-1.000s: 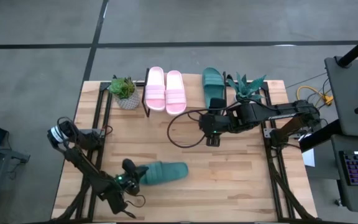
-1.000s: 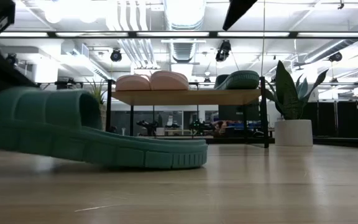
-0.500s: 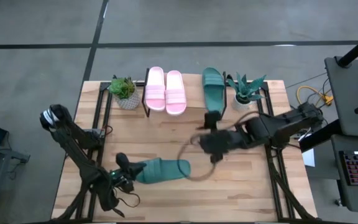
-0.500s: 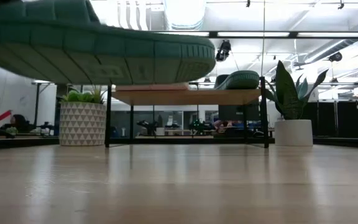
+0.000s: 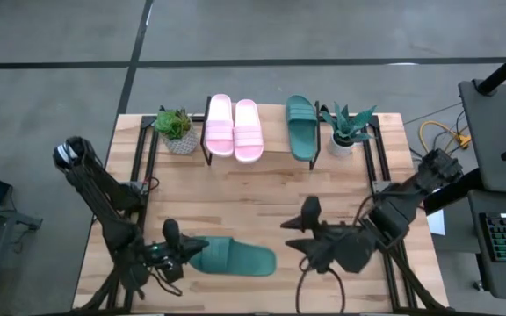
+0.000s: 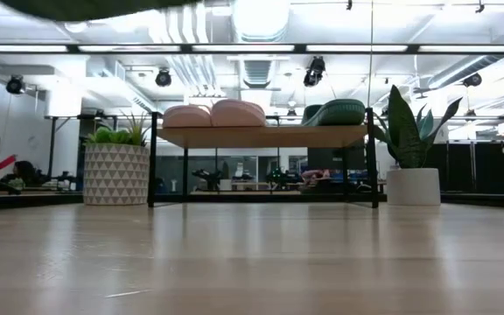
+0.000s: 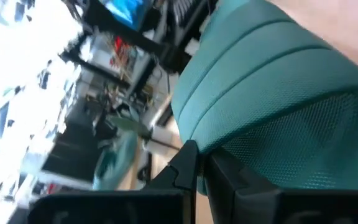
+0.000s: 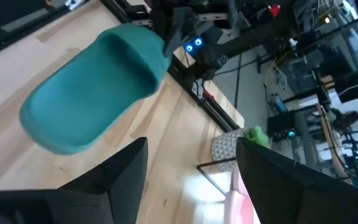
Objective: Pick and place slides into the shelf
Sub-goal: Put the green slipper on the shelf
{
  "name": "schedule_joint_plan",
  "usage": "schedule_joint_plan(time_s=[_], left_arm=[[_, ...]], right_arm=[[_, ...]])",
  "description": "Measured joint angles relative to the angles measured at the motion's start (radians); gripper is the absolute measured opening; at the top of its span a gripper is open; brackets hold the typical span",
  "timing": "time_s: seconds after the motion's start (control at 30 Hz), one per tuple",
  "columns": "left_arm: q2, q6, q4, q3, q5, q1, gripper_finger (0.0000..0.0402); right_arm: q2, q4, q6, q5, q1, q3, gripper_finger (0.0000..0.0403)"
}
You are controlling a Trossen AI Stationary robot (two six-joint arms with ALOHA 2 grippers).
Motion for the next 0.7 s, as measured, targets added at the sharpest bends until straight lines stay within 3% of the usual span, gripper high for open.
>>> schedule_joint_plan(time_s=[0.23, 0.7], left_arm=[[-0.066, 0.208, 0.111, 0.001, 0.007, 0.002, 0.0000], [-0.156, 0.236, 0.120, 0.001, 0.009, 0.010, 0.0000]], right_arm=[[0.028, 0.056, -0.069, 0.139, 0.109, -0.032, 0.0235], [0.160, 0.113, -0.240, 0.187, 0.128, -0.030, 0.0235]])
